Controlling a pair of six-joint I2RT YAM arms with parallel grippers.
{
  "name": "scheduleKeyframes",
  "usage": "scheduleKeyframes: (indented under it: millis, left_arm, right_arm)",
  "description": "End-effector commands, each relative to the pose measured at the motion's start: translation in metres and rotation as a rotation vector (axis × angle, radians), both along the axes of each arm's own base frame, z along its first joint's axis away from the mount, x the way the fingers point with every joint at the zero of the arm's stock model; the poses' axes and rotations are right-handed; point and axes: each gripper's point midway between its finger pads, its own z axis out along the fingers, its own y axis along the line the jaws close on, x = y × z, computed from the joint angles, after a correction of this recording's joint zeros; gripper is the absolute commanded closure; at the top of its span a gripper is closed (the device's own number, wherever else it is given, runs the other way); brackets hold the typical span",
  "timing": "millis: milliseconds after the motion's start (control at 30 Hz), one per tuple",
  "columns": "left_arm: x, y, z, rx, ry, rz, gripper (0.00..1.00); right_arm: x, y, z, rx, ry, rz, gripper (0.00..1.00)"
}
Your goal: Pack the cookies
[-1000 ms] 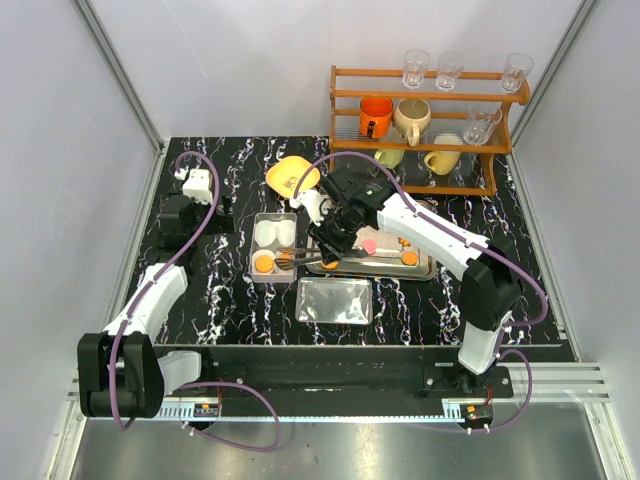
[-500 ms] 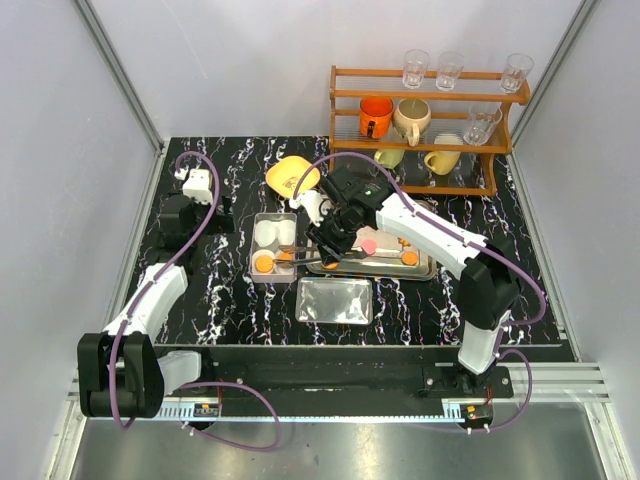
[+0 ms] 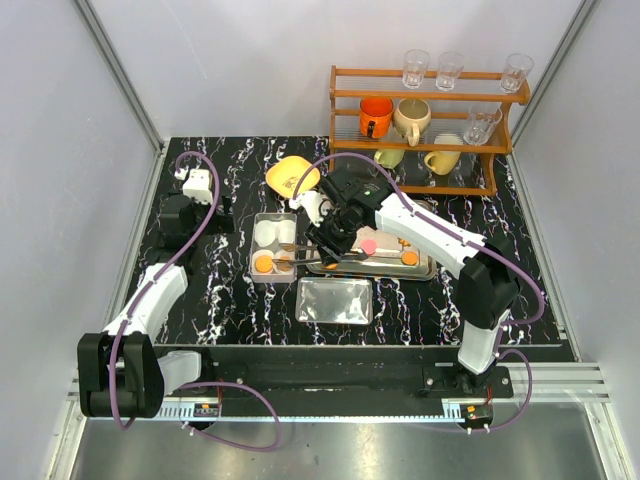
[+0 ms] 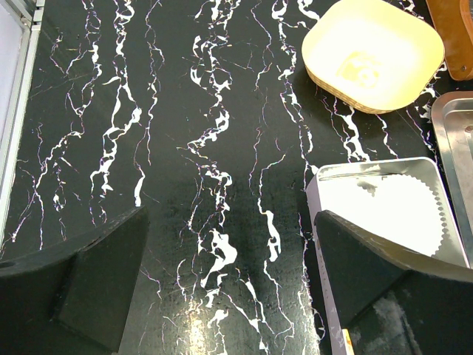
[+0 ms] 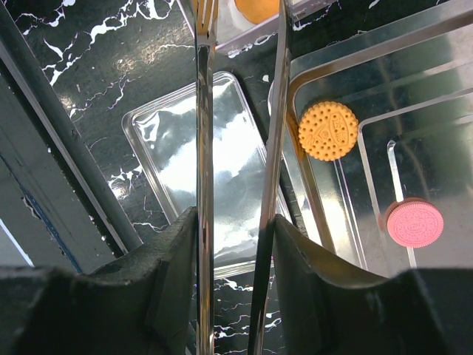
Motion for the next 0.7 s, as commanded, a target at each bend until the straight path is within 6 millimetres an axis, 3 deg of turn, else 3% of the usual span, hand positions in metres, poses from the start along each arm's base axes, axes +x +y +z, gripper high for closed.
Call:
scheduleKeyframes:
  millis: [0,400,667]
  left_arm:
    - [0.004,0.002,0.020,0.005,-0.078,0.003,0.01]
    - [0.004,0.002,0.022,0.002,-0.081,0.004,0.01]
    - [0.004,0.002,0.022,0.001,-0.077,0.005,0.01]
  right_arm:
    - [0.006,0.010,0.016,0.040,-0.047,0.001,0.53]
    - [0.008,0.010,0.062,0.114,-0.139,-0.007,0.55]
    - [0.011,0.000,0.081,0.133,-0.206,-0.052,0.55]
